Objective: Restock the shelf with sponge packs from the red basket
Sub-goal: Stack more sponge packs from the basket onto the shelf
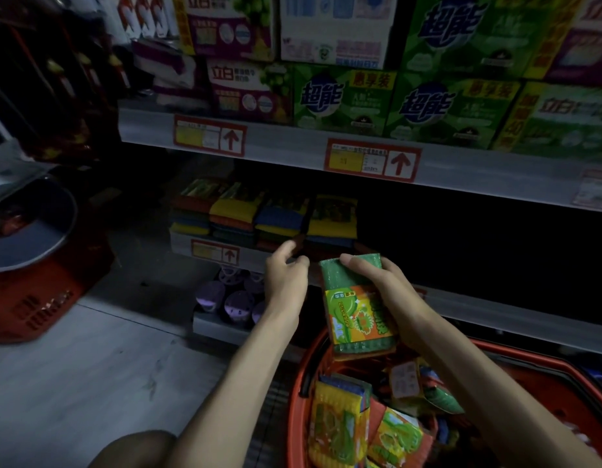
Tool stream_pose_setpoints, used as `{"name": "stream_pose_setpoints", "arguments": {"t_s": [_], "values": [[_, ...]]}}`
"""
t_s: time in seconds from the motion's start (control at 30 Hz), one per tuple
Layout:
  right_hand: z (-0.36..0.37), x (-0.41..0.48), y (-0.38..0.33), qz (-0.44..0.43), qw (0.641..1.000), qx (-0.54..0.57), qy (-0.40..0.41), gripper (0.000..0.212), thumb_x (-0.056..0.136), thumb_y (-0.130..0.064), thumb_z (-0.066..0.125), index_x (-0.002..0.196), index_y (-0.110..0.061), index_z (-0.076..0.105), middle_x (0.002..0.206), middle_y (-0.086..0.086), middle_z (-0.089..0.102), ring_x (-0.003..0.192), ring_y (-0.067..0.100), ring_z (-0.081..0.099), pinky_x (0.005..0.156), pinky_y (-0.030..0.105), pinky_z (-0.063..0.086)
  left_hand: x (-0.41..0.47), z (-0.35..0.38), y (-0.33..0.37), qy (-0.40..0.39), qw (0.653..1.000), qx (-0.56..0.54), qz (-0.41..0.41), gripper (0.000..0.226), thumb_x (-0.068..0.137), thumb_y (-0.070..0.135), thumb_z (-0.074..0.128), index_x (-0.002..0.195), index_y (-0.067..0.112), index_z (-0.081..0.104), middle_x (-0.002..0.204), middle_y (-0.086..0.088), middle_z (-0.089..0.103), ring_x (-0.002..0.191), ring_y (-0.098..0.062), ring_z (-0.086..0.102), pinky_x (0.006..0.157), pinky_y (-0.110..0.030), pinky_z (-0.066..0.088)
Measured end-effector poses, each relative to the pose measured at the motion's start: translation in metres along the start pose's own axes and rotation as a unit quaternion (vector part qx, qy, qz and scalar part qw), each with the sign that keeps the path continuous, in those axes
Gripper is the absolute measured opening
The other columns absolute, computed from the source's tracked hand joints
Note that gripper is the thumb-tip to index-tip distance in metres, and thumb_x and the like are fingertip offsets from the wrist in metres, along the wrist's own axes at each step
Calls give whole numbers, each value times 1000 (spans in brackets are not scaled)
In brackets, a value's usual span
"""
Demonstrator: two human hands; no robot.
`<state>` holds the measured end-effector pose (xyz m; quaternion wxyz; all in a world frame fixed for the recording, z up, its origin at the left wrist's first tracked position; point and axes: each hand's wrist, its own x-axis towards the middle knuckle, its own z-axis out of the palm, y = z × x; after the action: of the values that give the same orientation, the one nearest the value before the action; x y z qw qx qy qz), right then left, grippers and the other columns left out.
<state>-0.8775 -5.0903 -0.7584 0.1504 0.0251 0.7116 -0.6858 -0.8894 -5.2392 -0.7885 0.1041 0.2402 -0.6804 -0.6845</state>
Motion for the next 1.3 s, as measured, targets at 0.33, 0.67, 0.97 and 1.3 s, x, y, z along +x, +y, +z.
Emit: {"name": "stream_pose_setpoints", "arguments": {"t_s": [0.33,0.67,0.97,1.3], "values": [[2,3,3,1,1000,1,2,48,83,-44,79,114,-14,58,80,6,77,69,26,76,57,29,57,3,-4,2,12,1000,-10,-7,45,99,8,54,142,16,55,133,-8,65,121,-25,63,107,-49,49],[9,7,4,-29,999,-12,3,42,83,-40,80,108,-14,60,87,8,76,72,24,76,61,29,58,4,-7,0,7,1000,-15,-4,46,100,6,53,145,15,54,118,5,56,118,-20,61,107,-43,50],[11,9,7,-29,999,-35,-8,37,84,-40,81,105,-15,63,84,3,77,72,20,76,61,26,56,5,-8,-4,7,1000,-9,-11,52,98,6,55,149,15,51,113,8,59,117,-23,63,106,-45,51],[9,8,10,-2,1000,-1,6,42,83,-41,80,110,-17,58,89,8,76,72,24,77,61,31,58,7,-10,-4,16,1000,-1,-2,45,98,7,54,142,13,56,123,-6,69,114,-25,66,106,-51,50]]}}
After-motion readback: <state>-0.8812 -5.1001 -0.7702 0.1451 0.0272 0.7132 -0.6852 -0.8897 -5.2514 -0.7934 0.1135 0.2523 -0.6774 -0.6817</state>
